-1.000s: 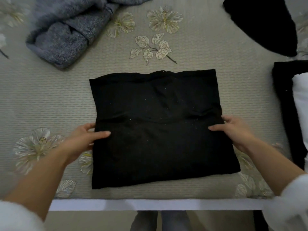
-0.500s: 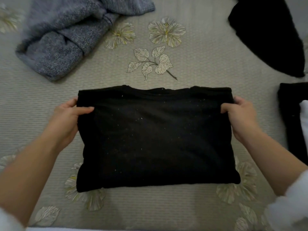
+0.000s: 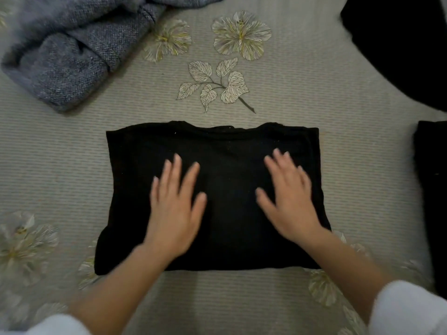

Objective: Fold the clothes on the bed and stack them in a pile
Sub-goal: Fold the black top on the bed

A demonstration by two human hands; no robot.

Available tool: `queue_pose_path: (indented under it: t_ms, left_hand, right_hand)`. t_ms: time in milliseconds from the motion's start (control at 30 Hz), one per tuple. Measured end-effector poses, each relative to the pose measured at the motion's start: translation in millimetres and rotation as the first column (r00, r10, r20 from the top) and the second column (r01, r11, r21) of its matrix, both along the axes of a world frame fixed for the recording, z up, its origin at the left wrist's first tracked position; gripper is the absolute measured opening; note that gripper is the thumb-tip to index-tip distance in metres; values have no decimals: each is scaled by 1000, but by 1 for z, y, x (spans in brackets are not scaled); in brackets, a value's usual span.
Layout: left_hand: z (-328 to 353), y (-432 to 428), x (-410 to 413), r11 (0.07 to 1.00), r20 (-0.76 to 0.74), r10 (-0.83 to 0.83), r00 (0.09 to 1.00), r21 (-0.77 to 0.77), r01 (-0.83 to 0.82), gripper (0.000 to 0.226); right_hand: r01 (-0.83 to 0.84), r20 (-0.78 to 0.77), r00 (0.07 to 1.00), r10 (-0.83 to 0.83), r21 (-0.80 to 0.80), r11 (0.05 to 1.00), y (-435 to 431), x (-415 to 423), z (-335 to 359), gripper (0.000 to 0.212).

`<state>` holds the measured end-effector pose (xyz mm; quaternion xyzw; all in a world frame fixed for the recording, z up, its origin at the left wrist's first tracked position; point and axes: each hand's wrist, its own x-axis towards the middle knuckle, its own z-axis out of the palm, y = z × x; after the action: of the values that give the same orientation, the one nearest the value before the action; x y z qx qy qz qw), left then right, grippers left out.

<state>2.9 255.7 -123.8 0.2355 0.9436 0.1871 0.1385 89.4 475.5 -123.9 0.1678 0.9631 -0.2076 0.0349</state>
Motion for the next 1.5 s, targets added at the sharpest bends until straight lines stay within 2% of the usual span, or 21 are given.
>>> queue_pose_path:
  t_ms: [67, 133, 300, 500, 567, 667, 700, 767, 833, 900, 967, 1033, 1067, 1133, 1200, 1267, 1333, 1367, 1433, 1467, 1500]
  left_hand:
    - [-15, 3, 23, 988, 47, -36, 998, -149, 43, 62]
    - [-27, 1, 32, 966, 35, -11, 999, -257, 19, 63]
    - [-38, -1, 34, 951, -4, -12, 1000, -310, 10, 62]
    - [-35, 2, 33, 940, 27, 6, 1000, -340, 3, 62]
    - [-32, 7, 33, 945, 44, 38, 998, -327, -21, 62]
    - [-25, 18, 42, 953, 64, 88, 994, -295, -65, 65]
    - [-23, 23, 48, 960, 77, 75, 994, -275, -51, 64]
    - [-23, 32, 64, 965, 109, 4, 994, -260, 24, 63]
    - [-26, 36, 73, 963, 131, -14, 991, -266, 49, 63]
    - [-30, 37, 73, 964, 139, 15, 990, -266, 22, 63]
    - [-31, 37, 72, 964, 140, 15, 990, -266, 23, 64]
    - [-31, 36, 72, 965, 139, 0, 990, -261, 37, 63]
    - [-31, 35, 72, 965, 141, -5, 990, -257, 41, 63]
    - [-31, 34, 71, 969, 151, -9, 988, -241, 46, 62]
    - [-30, 34, 69, 972, 170, -12, 985, -229, 52, 62]
    - [-27, 34, 66, 973, 205, -22, 979, -222, 69, 62]
    - [-22, 31, 60, 978, 284, -39, 958, -185, 95, 63]
    - [-18, 29, 55, 986, 344, -48, 938, -134, 100, 62]
    - [-3, 21, 40, 997, 512, -24, 859, 73, -15, 52]
    - [5, 13, 31, 965, 618, 23, 786, 191, -178, 45]
    - [15, 4, 24, 881, 725, 77, 684, 272, -387, 38]
  right_hand:
    - [-138, 152, 980, 129, 50, 989, -5, 11, -10, 68]
    - [-184, 260, 954, 150, 112, 977, 1, 20, -22, 66]
    - [-171, 267, 955, 130, 133, 976, 7, 26, -33, 64]
    - [-192, 241, 954, 179, 34, 981, 15, 24, -29, 61]
    - [-101, 164, 981, 103, -25, 995, 24, 26, -20, 60]
    - [236, 29, 972, -234, -66, 970, 50, 41, -6, 54]
    - [344, 24, 939, -344, -117, 931, 61, 48, -2, 51]
    - [530, 118, 846, -520, -297, 794, 79, 60, 5, 43]
    - [625, 267, 777, -571, -436, 647, 86, 67, 8, 39]
    - [627, 331, 778, -534, -468, 623, 83, 69, 4, 42]
    - [608, 318, 793, -519, -461, 646, 76, 65, -1, 44]
    - [621, 326, 783, -530, -469, 628, 73, 57, 1, 45]
    - [641, 354, 765, -538, -499, 583, 74, 52, 3, 45]
    - [672, 466, 733, -496, -608, 423, 80, 45, 13, 40]
    - [654, 568, 754, -329, -693, 304, 82, 39, 31, 38]
    - [593, 572, 802, -175, -723, 355, 78, 31, 48, 41]
    - [502, 512, 853, -100, -755, 422, 67, 19, 67, 35]
    - [460, 474, 877, -79, -781, 423, 59, 12, 76, 30]
    - [389, 407, 912, -41, -834, 392, 37, -6, 94, 24]
    - [363, 380, 924, -28, -856, 368, 25, -16, 101, 25]
    - [346, 361, 932, -22, -873, 343, 13, -26, 107, 26]
